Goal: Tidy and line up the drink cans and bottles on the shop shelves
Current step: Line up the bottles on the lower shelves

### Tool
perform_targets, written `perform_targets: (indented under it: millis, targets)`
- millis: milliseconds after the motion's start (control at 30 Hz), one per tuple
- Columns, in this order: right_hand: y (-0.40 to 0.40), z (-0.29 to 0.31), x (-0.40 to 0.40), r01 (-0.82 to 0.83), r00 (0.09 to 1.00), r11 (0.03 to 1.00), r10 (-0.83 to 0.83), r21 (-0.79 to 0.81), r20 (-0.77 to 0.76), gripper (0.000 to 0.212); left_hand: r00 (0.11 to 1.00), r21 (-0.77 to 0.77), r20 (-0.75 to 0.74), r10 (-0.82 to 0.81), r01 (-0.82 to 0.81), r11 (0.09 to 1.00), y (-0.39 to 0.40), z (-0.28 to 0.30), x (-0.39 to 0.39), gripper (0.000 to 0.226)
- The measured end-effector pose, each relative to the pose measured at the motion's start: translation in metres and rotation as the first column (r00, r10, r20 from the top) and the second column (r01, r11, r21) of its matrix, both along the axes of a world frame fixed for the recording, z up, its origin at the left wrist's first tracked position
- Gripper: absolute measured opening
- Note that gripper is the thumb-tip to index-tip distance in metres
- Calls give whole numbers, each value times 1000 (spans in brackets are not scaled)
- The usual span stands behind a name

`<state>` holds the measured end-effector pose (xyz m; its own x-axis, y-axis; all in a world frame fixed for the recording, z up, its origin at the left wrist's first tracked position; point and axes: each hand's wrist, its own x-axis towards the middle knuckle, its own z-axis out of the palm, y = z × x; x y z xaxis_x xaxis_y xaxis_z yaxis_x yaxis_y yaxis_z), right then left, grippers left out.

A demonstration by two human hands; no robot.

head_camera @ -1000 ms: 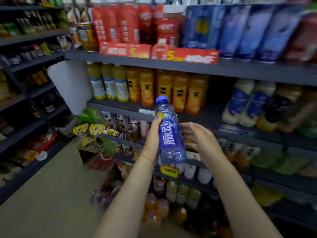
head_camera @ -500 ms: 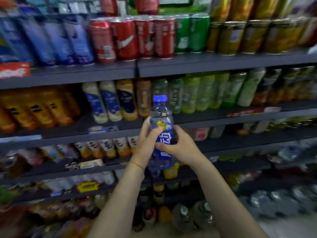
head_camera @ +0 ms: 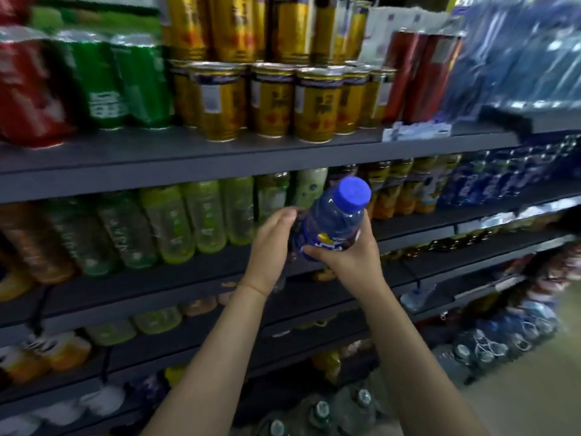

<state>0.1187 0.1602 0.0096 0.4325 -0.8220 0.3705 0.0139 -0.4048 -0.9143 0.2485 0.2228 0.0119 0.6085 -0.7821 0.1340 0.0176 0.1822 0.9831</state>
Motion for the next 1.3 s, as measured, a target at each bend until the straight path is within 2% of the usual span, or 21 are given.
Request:
perform_targets:
  millis: [100,233,367,567,667,900,967,1000,1033,1067,1133,1167,1200,1233,1300]
  targets:
    - [-58,-3,-41,-15,999,1000,16,-7,49,82,999,13,46,20,-21,1000,-57,-3,-40,16]
    - [-144,-17,-109,-77,996,994,80,-84,35,82,996,-54,66,54,-51,997,-142,-13,-117,27]
    - [-249,-26,-195,-139,990,985,138,-106,-17,83,988,-68,62,142,-138,988,-234,-16,-210,24]
    - [-396,-35,-294,-94,988,994,86,-53,-128,82,987,26,33,160,-161,987,-360,-8,-325,26]
    - [-452,-38,-318,-68,988,997,63,-28,-144,84,996,99,58,67,-72,992,-409,-7,-357,16]
    - [-533,-35,-352,-33,986,998,40,50,-161,87,999,128,36,18,-23,992,-484,-2,-400,30]
    - [-553,-29,-367,-14,986,999,23,51,-163,93,995,145,96,31,-45,988,-504,-5,-405,31]
    - [-563,-27,-375,9,985,999,-1,50,-173,97,981,155,178,72,-101,983,-513,-5,-409,32]
    - [-573,-25,-383,39,982,998,-30,45,-188,99,944,167,303,133,-190,967,-523,-7,-411,33]
    - [-582,-23,-391,68,977,997,-58,42,-205,99,865,151,463,193,-292,945,-532,-8,-413,33]
    - [-599,-24,-404,118,969,993,-108,31,-223,98,581,40,775,247,-436,899,-548,-11,-416,33]
    - [-606,-25,-408,141,966,990,-133,23,-224,96,447,-1,864,231,-457,889,-556,-12,-416,35]
    - [-614,-27,-411,165,962,986,-158,16,-223,93,352,-14,915,197,-460,888,-564,-12,-417,38]
    - [-621,-28,-412,188,958,982,-180,13,-222,91,292,-1,944,153,-462,887,-572,-11,-419,42]
    - [-633,-31,-413,231,948,973,-220,22,-228,88,236,57,970,62,-467,882,-584,-9,-425,49]
